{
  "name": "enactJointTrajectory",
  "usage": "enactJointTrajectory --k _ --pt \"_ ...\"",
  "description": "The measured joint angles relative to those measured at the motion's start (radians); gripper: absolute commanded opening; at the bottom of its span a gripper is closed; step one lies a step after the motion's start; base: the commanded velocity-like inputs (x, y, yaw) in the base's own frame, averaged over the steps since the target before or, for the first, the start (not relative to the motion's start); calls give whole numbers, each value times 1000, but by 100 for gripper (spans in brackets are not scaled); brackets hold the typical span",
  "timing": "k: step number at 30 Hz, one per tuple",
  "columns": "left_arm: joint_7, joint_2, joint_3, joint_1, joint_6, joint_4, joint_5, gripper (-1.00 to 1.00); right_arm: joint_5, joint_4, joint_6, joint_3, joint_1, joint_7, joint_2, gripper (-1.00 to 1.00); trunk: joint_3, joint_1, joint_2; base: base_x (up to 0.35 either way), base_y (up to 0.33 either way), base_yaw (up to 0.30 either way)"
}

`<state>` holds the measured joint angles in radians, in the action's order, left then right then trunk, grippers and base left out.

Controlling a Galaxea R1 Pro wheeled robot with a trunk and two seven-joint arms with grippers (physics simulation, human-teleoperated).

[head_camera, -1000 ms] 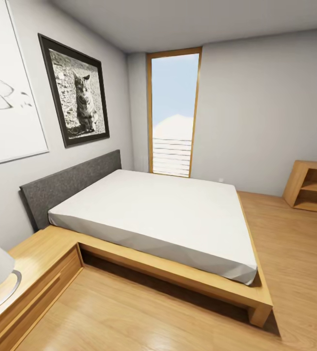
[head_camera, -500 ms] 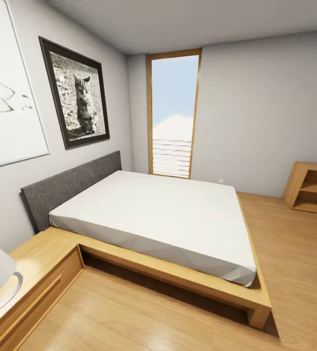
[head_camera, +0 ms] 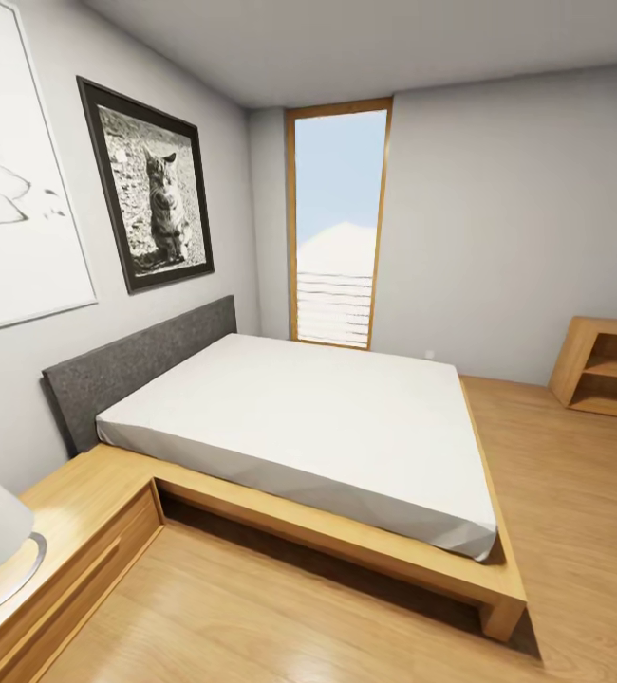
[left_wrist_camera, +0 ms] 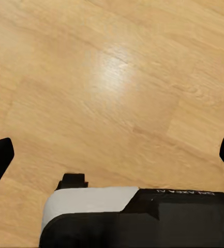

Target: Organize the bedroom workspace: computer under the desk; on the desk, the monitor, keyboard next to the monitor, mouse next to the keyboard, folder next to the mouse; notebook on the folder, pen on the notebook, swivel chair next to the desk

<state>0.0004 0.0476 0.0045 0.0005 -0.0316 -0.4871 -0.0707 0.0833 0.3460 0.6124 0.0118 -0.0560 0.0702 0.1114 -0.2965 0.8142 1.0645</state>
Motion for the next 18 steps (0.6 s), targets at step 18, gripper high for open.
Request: enactJointTrajectory --k 18 --pt "1 -54 26 1 -143 -20 -175 100 0 -2 2 1 -1 0 -22 100 47 -58 -105 0 0 -70"
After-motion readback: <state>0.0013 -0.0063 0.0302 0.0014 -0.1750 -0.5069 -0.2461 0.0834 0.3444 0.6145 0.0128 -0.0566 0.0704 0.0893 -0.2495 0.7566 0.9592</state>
